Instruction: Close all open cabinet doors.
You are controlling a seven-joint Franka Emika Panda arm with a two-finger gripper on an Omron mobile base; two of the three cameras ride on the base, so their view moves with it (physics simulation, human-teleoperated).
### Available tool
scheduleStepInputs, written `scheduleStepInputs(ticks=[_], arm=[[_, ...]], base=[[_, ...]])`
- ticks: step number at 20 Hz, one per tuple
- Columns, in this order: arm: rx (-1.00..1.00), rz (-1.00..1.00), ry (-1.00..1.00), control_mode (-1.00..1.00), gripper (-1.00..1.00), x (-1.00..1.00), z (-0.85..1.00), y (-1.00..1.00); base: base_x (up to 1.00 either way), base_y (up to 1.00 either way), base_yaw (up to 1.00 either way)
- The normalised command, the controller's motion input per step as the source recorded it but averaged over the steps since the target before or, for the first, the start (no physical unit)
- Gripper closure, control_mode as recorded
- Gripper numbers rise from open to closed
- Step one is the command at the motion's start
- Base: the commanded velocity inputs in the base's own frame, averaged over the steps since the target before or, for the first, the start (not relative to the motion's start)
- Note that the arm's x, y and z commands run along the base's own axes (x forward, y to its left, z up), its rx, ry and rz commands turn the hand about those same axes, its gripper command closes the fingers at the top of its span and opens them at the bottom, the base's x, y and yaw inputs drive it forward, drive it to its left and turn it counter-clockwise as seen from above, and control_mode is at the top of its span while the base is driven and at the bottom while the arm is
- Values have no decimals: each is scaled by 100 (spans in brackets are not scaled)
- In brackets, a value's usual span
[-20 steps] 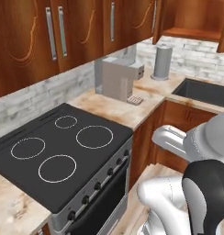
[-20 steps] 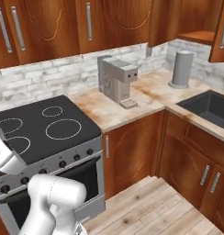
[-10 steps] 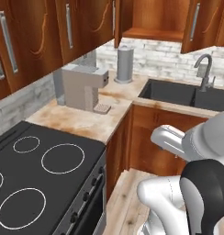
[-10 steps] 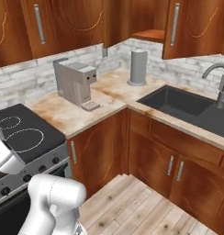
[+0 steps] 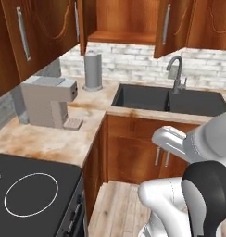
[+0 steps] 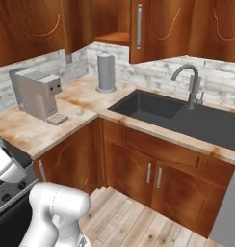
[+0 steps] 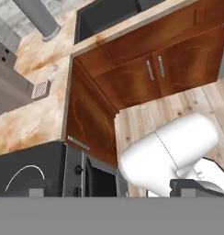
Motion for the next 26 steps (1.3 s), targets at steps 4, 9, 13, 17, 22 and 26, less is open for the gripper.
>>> scheduleStepInputs(ticks=[4, 9, 13, 17, 22, 26], arm=[[0, 0, 0, 100, -100, 0, 0, 0], [0, 0, 0, 100, -100, 0, 0, 0], [0, 0, 0, 100, -100, 0, 0, 0], [0, 0, 0, 100, -100, 0, 0, 0], [0, 0, 0, 100, -100, 0, 0, 0], [0, 0, 0, 100, -100, 0, 0, 0]], base=[[67, 0, -32], [78, 4, -28], [94, 10, -17], [83, 25, -12], [58, 52, -9], [26, 65, -9]])
